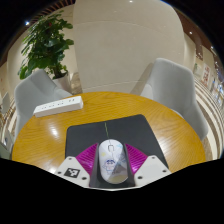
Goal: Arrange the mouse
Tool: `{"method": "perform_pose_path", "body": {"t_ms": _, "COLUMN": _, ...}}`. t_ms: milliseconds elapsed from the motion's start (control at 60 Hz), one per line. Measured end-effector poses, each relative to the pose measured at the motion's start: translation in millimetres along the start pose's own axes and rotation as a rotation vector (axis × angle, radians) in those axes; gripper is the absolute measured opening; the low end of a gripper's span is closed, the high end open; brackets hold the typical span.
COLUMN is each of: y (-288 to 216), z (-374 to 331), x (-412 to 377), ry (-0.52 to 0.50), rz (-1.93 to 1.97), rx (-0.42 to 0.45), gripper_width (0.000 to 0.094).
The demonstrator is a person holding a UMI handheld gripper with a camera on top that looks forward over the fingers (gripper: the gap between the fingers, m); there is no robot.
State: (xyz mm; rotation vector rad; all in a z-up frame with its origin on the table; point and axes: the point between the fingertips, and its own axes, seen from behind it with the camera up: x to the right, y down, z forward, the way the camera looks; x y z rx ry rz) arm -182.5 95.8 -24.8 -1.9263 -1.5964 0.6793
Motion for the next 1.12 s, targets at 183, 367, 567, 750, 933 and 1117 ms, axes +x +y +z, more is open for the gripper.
{"method": "perform_pose_path", "body": {"t_ms": 183, "y": -2, "z": -16, "x": -1, "ry": -0.020, "rz": -0.035, "rx": 0.002, "gripper_width": 0.0846}}
{"method": "perform_pose_path", "body": {"t_ms": 367, "y": -3, "z": -119, "x": -4, "ry": -0.023, "rz": -0.075, "rx": 0.040, "gripper_width": 0.0863}}
{"method": "perform_pose_path", "body": {"t_ms": 567, "y": 72, "z": -240, "x": -22, "ry": -0.063, "rz": -0.100, "rx": -0.018, "gripper_width": 0.0858}}
{"method": "perform_pose_path", "body": {"t_ms": 750, "y": 149, "z": -298, "x": -24, "ry": -0.051, "rz": -0.100, "rx": -0.109, "gripper_width": 0.0863}}
{"method": "perform_pose_path", "body": {"t_ms": 933, "y": 173, "z": -311, "x": -23, "ry": -0.038, "rz": -0.082, "rx": -0.127, "gripper_width": 0.0856}}
{"method": "perform_pose_path", "body": {"t_ms": 1117, "y": 169, "z": -309, "x": -18, "ry": -0.019, "rz": -0.093, "rx": -0.116, "gripper_width": 0.0860}}
